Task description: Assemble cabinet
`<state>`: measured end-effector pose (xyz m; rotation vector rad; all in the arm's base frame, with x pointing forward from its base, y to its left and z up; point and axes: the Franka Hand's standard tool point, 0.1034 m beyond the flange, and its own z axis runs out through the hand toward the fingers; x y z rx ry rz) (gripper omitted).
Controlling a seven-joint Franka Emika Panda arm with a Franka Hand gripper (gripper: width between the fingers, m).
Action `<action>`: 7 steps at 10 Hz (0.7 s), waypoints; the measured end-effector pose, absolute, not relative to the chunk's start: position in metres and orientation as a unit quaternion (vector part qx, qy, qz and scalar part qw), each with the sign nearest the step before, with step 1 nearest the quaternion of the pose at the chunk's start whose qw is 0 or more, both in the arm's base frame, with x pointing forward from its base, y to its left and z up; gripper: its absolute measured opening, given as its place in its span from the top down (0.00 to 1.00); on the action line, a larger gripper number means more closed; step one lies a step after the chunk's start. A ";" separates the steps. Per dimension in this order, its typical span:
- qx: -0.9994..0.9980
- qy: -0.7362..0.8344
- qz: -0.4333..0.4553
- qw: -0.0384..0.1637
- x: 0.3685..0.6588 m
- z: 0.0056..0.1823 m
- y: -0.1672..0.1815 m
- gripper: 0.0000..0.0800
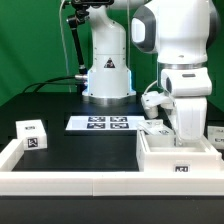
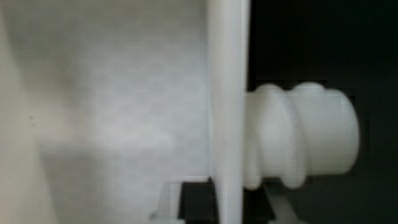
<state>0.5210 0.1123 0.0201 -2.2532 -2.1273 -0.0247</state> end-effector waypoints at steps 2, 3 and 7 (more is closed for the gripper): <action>-0.734 -0.679 -0.011 0.017 0.519 0.028 0.110 0.80; -0.738 -0.674 -0.016 0.013 0.517 0.034 0.109 0.80; -0.795 -0.603 -0.064 -0.013 0.486 0.072 0.113 0.10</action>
Offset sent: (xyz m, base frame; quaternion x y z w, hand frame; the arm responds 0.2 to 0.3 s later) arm -0.0169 -0.0038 0.0312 -0.0530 -0.0017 0.0269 0.9982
